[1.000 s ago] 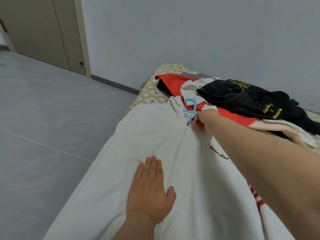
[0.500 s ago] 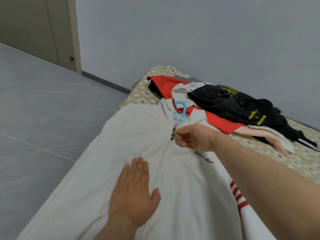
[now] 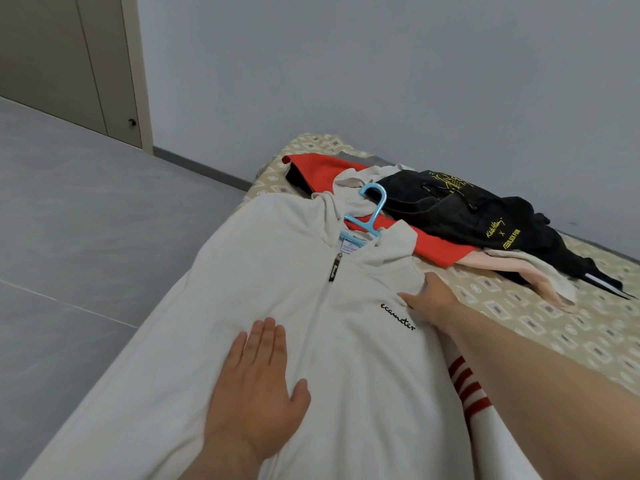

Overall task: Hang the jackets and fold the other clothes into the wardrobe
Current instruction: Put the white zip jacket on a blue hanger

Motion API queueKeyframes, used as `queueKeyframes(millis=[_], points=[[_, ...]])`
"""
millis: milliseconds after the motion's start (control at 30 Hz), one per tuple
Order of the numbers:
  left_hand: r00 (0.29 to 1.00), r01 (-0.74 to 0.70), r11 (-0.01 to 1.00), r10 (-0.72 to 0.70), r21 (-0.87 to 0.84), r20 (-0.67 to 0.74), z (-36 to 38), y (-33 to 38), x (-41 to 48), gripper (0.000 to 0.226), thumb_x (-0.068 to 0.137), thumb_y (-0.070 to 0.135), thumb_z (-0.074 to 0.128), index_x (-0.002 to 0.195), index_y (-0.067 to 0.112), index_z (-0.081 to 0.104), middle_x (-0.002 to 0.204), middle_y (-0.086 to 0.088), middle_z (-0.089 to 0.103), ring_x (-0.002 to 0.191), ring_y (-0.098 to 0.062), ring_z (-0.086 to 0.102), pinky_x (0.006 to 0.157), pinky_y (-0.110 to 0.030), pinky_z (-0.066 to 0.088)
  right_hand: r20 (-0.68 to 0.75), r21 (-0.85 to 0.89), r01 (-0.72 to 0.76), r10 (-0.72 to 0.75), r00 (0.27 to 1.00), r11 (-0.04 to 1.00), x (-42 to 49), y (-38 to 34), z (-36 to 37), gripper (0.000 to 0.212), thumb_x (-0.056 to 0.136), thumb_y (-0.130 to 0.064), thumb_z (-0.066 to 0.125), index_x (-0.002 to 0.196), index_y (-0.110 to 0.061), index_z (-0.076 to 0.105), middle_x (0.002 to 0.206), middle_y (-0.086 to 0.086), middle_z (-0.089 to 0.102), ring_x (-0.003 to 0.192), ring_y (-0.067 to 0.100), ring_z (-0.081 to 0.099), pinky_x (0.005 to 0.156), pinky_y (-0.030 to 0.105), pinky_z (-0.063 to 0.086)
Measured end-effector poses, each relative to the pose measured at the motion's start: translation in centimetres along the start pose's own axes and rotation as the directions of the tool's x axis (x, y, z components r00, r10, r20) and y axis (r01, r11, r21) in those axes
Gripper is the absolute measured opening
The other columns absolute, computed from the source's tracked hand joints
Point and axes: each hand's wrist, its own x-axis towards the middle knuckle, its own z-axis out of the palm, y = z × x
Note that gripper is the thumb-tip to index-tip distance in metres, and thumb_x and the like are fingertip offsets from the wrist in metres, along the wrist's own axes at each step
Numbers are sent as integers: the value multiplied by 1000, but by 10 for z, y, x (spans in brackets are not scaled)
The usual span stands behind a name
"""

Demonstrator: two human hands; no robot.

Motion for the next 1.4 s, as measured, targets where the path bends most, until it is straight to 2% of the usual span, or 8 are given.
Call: queueKeyframes(millis=[233,333,500,733,1033,1133,1300,1400], points=[[1000,-1,1000,1,-10,-5,1,0,0,77,75,51,41,128,-2,62,137,-17,57,128,-28,55,106,-42,26,-96,-331,239,-284,954,913,-14,-45,-20,46,75,-23,75,109,-14,45,112,10,55,104,33,55,76,39,43],[1000,12,1000,-12,-25,-25,3,0,1,79,76,51,40,132,-1,59,141,-16,54,131,-27,52,107,-42,24,-123,-146,324,-342,932,935,-19,-62,-20,31,75,-14,66,100,-14,46,104,7,52,97,28,52,73,35,38],[999,6,1000,-6,-20,-41,6,0,4,87,82,56,21,153,6,24,162,-11,16,151,-23,14,117,-40,1,-129,-122,396,-410,903,910,-27,-82,-20,43,94,-52,46,113,-16,59,100,7,66,91,32,60,75,40,49],[998,-28,996,32,-80,58,-2,-3,1,76,72,52,44,123,0,66,132,-16,61,123,-27,60,107,-39,23,-61,-186,454,-472,880,871,-56,-78,-36,35,96,-43,51,90,-13,67,78,3,66,76,26,58,60,35,41],[994,58,922,-16,-384,110,-32,-15,-26,54,93,49,50,140,23,52,152,12,38,143,-9,33,118,-18,6,-19,-66,479,-481,876,875,-130,-85,-118,23,90,-28,67,90,-6,71,82,10,69,76,31,60,67,40,49],[980,133,777,-196,-616,-36,-75,-21,-40,23,90,42,60,108,29,69,110,17,65,107,-9,58,100,-25,43,18,167,512,-522,853,843,-170,-84,-160,8,87,-24,73,85,-17,76,72,-5,67,64,10,52,60,28,45],[763,-174,877,-168,-448,-624,-207,-35,-68,53,76,44,54,123,18,58,119,2,58,113,-21,50,98,-34,37,79,204,630,-655,752,749,-264,-95,-217,5,84,-21,73,84,-25,77,79,-2,72,67,-2,55,66,26,52],[844,-142,930,-66,-340,-533,-286,-42,-107,75,70,69,44,132,26,53,125,8,57,116,-16,49,98,-34,39,86,183,699,-720,689,691,-327,-102,-234,7,83,-23,71,80,-16,74,67,-6,61,65,-1,49,61,28,45]])
